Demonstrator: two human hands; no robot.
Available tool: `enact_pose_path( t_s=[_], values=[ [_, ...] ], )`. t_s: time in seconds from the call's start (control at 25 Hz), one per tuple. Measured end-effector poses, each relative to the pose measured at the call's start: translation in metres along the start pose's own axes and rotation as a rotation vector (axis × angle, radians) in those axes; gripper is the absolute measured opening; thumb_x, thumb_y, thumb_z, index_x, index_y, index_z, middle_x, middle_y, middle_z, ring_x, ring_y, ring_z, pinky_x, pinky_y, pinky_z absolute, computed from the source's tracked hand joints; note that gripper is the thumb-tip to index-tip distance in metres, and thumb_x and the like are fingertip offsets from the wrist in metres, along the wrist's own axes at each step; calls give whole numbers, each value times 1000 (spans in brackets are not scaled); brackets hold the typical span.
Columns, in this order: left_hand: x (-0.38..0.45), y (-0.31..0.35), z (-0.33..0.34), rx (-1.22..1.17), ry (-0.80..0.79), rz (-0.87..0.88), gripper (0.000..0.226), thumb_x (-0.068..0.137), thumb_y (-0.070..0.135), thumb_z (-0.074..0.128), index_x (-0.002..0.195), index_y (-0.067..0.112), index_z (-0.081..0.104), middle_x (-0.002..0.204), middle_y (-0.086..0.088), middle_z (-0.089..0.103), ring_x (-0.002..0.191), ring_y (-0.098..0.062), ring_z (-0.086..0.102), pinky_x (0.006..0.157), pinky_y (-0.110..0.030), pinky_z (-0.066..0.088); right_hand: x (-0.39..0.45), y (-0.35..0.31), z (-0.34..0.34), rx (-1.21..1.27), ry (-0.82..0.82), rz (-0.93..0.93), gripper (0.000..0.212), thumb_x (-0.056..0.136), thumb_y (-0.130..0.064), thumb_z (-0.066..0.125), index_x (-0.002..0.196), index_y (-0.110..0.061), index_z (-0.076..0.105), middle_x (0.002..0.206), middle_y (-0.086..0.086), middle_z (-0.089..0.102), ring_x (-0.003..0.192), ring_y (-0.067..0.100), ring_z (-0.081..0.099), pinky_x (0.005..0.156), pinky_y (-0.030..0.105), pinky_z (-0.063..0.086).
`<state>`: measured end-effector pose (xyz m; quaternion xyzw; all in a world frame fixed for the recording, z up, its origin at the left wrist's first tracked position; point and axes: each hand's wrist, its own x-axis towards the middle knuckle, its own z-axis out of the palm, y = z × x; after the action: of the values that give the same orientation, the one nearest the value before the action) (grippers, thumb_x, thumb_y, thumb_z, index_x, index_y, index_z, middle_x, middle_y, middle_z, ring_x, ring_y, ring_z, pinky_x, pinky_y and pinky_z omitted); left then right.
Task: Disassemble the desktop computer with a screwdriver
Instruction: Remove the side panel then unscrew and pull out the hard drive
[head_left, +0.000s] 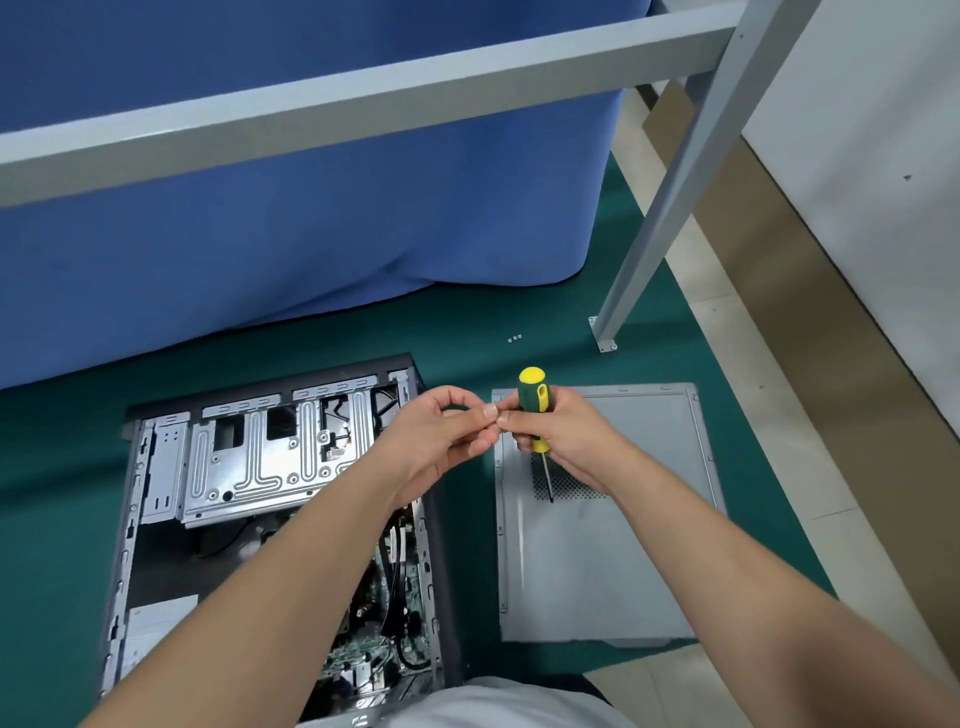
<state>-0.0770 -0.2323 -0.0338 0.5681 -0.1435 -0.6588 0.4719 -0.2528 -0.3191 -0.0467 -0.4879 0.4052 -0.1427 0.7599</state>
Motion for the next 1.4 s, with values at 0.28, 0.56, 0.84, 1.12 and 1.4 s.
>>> enact_pose_path(
  t_s=[0.28, 0.56, 0.84, 1.12, 1.4],
  values=[
    [52, 31, -41, 1306, 506, 585, 14, 94, 33, 69, 107, 27, 69, 117, 8, 68, 112, -20, 60, 97, -38, 44, 58, -1, -41, -185, 336, 169, 9, 80, -6, 71, 81, -14, 74, 79, 3, 67, 61, 15, 44, 48, 25, 38],
    [77, 5, -81, 1584, 579, 404, 41, 94, 58, 46, 123, 35, 62, 129, 5, 65, 121, -26, 56, 107, -44, 29, 157, -2, -78, -352, 535, 421, 12, 84, -13, 66, 87, -14, 55, 70, 5, 52, 50, 18, 39, 38, 19, 32],
    [80, -4, -79, 1589, 710, 548, 34, 93, 44, 45, 117, 32, 66, 119, 6, 69, 104, -27, 60, 96, -41, 33, 220, 13, -84, -696, 637, 335, 15, 83, -18, 59, 71, -19, 51, 66, 2, 54, 54, 21, 46, 53, 28, 38],
    [80, -5, -79, 1591, 719, 550, 33, 93, 41, 49, 117, 30, 68, 118, 5, 70, 101, -28, 61, 96, -43, 35, 237, 33, -81, -813, 735, 257, 24, 89, -24, 61, 67, -19, 51, 64, -3, 54, 56, 10, 46, 47, 25, 27],
    [80, -1, -79, 1599, 705, 543, 34, 93, 41, 47, 118, 31, 67, 119, 5, 68, 102, -28, 60, 96, -42, 35, 224, 22, -78, -781, 735, 288, 21, 89, -26, 60, 72, -19, 51, 67, -2, 53, 55, 13, 47, 47, 25, 27]
  ],
)
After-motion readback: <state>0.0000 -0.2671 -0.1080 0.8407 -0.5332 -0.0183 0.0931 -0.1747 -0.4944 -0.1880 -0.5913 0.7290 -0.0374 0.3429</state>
